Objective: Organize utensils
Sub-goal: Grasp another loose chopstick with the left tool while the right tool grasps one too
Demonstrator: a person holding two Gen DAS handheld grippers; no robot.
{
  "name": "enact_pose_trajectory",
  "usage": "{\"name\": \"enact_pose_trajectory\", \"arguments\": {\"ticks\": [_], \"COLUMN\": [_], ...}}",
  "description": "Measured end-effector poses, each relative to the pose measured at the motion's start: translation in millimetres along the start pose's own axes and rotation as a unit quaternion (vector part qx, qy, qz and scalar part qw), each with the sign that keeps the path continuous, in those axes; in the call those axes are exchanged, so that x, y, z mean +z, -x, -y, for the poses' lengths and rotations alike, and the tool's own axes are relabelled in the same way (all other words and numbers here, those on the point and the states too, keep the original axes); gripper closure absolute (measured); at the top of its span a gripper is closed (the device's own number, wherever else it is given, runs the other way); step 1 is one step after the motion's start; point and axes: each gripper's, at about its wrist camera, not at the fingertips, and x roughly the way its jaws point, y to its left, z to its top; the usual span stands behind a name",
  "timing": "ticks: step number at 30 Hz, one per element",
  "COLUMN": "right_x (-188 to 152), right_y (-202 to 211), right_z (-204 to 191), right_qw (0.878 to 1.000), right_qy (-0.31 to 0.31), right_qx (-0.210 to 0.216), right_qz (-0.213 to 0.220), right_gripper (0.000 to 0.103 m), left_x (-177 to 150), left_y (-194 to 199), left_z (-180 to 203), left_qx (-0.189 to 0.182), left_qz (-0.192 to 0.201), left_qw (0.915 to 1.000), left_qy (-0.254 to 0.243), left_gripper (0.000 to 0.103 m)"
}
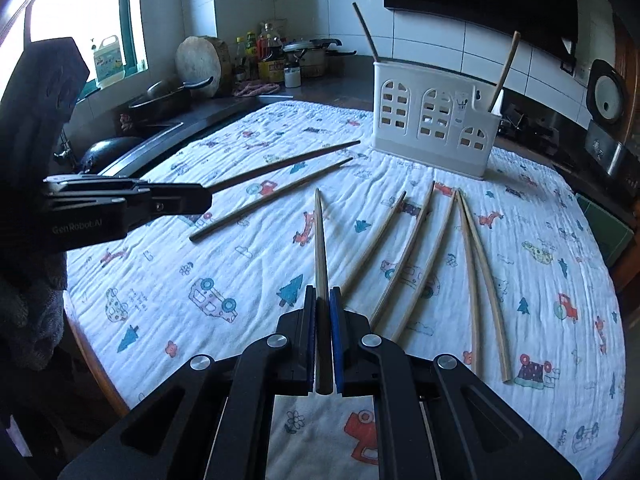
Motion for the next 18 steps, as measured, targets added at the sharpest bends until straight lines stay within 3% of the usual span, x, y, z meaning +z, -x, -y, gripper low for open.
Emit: {"name": "enact_pose_trajectory", "arguments": {"ticks": [18], "right_x": [46.0], "right_y": [26.0], "right_z": [25.4], "right_qw": [0.997], "right_qy": [-0.042], "right_qx": [0.015], "right_qz": [0.065], "right_gripper": [0.096], "left_x": [14.7], "left_y": [2.3], "left_z": [-0.6], "left_qx": [0.031], "left_qz": [-0.042], "left_qw": [0.9976], "left_qy": [-0.045], "left_gripper": [0.097]}}
